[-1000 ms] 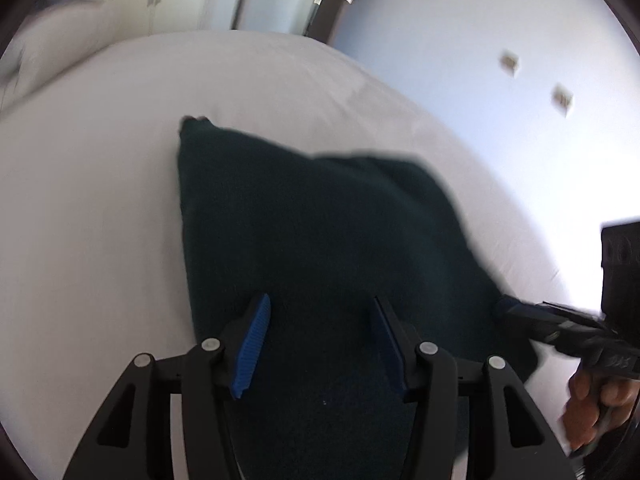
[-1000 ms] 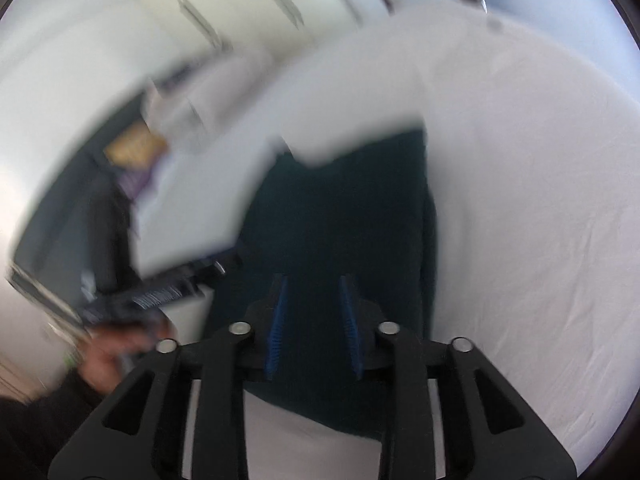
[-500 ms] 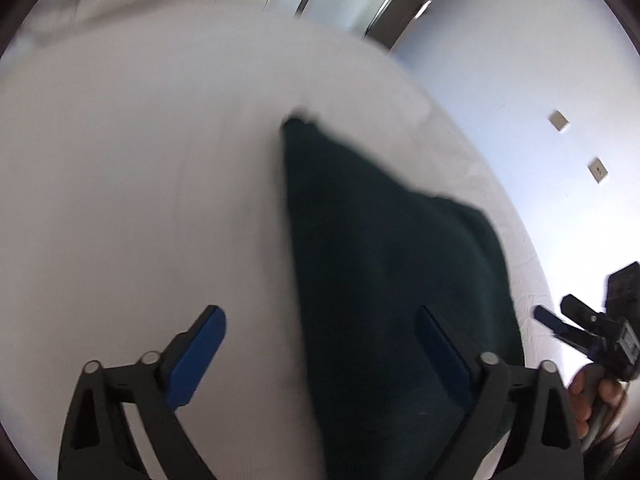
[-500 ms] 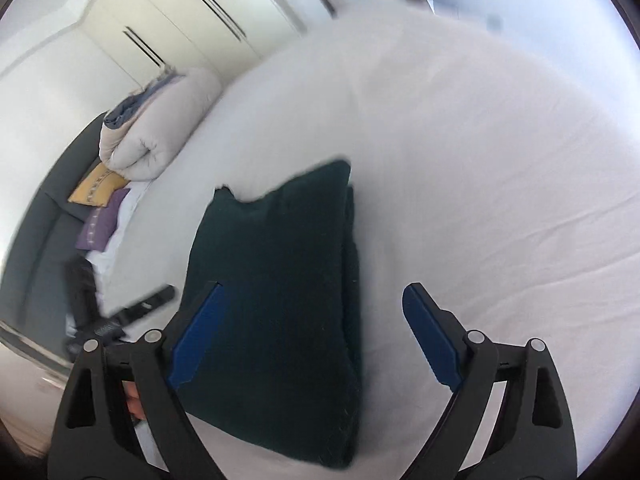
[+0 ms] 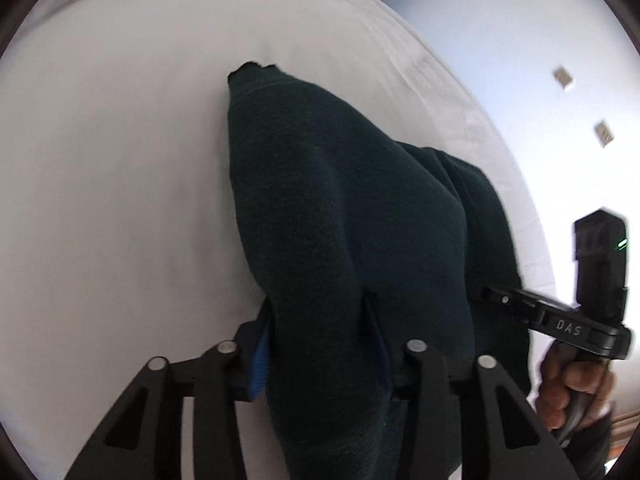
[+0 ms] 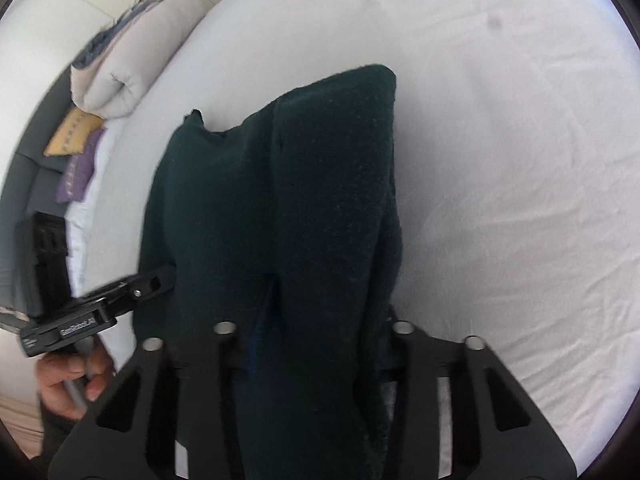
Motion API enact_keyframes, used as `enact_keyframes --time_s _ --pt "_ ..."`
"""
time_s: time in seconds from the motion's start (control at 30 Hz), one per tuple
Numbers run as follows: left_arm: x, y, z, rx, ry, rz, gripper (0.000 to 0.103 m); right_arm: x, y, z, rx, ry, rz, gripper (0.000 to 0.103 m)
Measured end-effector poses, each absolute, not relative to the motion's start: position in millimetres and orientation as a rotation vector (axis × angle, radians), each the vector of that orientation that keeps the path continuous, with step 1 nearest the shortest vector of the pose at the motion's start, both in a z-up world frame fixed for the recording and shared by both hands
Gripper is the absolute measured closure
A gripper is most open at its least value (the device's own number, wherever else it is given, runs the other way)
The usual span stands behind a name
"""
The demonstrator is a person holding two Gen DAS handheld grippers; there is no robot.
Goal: Fold small clothes
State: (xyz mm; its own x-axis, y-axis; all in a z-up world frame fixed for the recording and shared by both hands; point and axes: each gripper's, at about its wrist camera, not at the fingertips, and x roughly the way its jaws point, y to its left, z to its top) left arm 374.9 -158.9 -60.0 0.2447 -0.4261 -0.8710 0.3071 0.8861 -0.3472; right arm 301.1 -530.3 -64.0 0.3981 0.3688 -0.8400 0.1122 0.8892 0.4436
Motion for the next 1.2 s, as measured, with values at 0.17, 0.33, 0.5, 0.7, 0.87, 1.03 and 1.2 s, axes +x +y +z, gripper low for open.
enact_keyframes --time_s 0.17,0.33,0.5,0.7,0.87,1.03,1.2 --pt "357.3 -152.3 -37.4 -0.067 1.188 -0.474 0.068 276.6 -480.6 -29.5 0.18 1.117 0.049 0.083" --pt "304.5 -121.3 5.9 -0.034 1.089 -0.477 0.068 223.6 -444.7 25.2 0.091 1.01 0.057 0.084" --pt "249.0 -71.9 54.2 -0.035 1.024 -0.475 0.068 153.7 -394.7 79.8 0.101 0.933 0.165 0.084" --pt "173.0 -18.4 70.5 0.011 0.988 -0.441 0.067 76.6 -340.1 100.5 0.145 0.93 0.296 0.084" --pt "152.2 15.5 23.6 -0.032 1.073 -0.373 0.067 50.1 -296.9 53.7 0.191 1.002 0.347 0.084" --pt "175.2 12.3 -49.4 -0.016 1.158 -0.313 0.066 67.2 -289.3 -9.5 0.249 1.088 0.299 0.084" --pt "182.7 12.7 -60.3 -0.052 1.13 -0.316 0.058 81.3 -320.1 -74.8 0.405 1.124 0.266 0.081"
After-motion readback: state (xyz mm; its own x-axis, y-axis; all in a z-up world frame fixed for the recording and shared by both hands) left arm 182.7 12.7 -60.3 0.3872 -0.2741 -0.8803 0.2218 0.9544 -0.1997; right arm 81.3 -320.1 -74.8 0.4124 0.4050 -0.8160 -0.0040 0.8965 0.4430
